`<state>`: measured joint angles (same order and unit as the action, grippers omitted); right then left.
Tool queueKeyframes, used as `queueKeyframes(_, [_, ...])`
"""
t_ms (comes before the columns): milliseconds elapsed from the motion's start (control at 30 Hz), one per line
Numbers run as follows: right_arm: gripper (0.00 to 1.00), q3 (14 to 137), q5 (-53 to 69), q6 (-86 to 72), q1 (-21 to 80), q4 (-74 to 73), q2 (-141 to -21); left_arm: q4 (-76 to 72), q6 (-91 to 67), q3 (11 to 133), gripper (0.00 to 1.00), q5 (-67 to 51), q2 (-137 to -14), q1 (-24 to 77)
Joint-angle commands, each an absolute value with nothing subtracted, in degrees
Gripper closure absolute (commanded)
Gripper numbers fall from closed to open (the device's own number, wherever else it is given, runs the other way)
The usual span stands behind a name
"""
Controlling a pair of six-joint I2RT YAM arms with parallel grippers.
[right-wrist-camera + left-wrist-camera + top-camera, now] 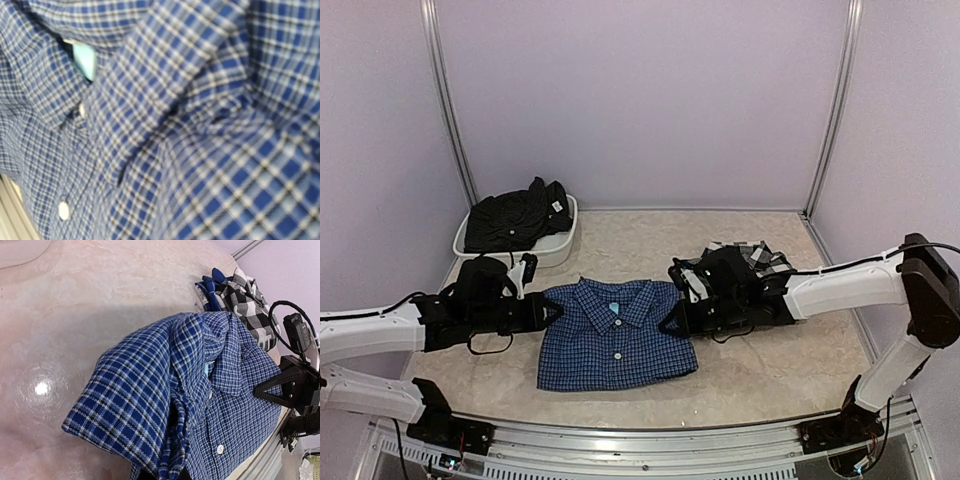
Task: Fold and stack the long sleeve shirts
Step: Pick up the rectangle-folded shirt from the center of the board, then place the square-folded shirt on the square-folded shirt.
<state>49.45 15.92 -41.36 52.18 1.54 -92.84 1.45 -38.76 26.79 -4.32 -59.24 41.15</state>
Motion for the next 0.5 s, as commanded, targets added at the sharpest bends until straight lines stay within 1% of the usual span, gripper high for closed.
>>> queueKeyframes(0, [1.00,53.15,14.74,-37.29,49.58,-3.98,-88.60,2.48,-34.50,34.28,1.00,-4.56,-61.58,40.31])
queueKeyframes(167, [1.00,57.77,13.93,-34.36,45.21,-10.64,-85.60,2.07,-32.64,43.60,1.00,-6.11,-67.61,39.74])
queueKeyframes(467, [1.00,64.67,13.96,-26.65,30.99,-25.26,-78.12,3.24,-30.57,65.12,1.00,-11.22,-84.48,39.87])
